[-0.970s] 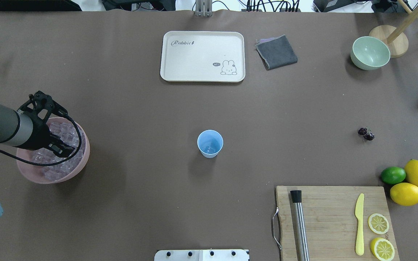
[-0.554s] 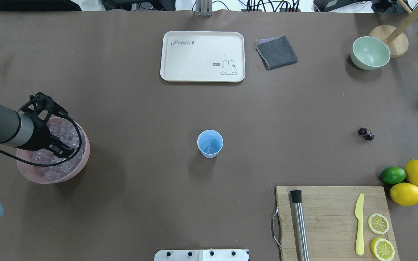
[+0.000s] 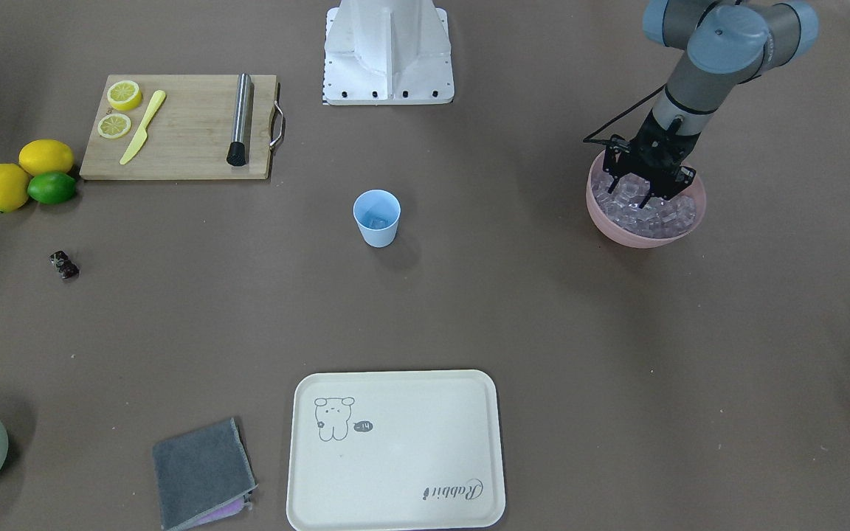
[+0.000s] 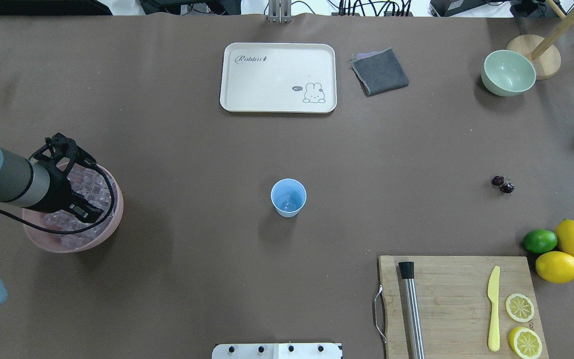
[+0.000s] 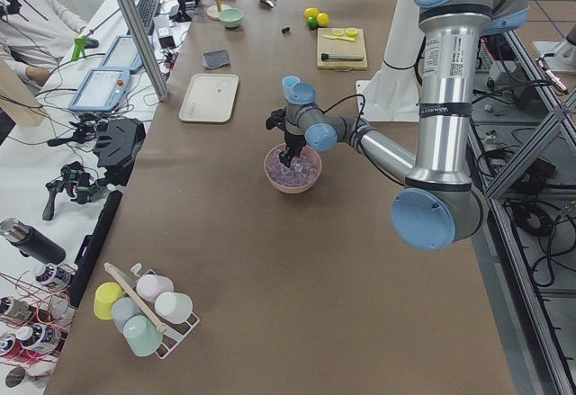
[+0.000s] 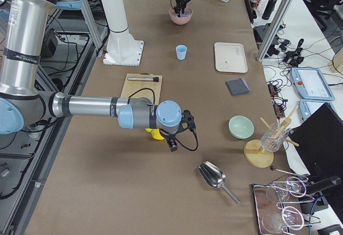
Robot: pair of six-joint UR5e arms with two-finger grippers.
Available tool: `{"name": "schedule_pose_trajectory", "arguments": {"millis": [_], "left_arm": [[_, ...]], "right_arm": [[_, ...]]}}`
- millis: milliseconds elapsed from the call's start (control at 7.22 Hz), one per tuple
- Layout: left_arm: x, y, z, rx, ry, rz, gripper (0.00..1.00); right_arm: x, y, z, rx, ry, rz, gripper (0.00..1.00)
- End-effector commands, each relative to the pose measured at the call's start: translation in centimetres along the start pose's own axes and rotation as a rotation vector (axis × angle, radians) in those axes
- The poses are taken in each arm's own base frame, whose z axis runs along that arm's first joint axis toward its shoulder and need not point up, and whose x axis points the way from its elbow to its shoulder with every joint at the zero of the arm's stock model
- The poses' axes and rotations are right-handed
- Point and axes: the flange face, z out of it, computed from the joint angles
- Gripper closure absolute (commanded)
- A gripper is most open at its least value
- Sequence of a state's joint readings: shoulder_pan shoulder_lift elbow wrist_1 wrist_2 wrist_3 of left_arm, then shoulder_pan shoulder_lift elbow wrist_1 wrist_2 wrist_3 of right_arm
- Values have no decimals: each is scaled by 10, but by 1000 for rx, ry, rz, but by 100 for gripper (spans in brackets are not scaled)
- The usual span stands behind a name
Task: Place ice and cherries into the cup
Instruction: 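Grasp a second ice cube in the bowl with the left gripper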
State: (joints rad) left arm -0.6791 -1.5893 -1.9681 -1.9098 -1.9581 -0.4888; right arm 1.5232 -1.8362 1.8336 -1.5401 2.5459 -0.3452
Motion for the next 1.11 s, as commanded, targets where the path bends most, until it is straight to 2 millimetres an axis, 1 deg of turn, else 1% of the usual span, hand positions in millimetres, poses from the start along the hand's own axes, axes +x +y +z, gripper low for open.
{"name": "schedule_pose_trajectory", "arguments": {"millis": [0,416,554,693,831,970], "left_arm": [[4,-1,-4,5,6,5,100],[5,0,-10,10,7,5,100],[6,-2,-20,27,11,5,100],[15,-3,-38,38,60,16,100],[13,-12,-62,53,126,2,100],[23,-28,-74,77,161,-54,100]], "right_arm": [[-2,-1,-2,3,1,7,0],[-3,-2,-2,5,-1,6,0],[-4,-2,-3,7,0,4,0],[-5,-3,-4,8,1,3,0],[-8,-4,-6,12,4,-2,0],[-17,-10,-13,25,8,22,0]]}}
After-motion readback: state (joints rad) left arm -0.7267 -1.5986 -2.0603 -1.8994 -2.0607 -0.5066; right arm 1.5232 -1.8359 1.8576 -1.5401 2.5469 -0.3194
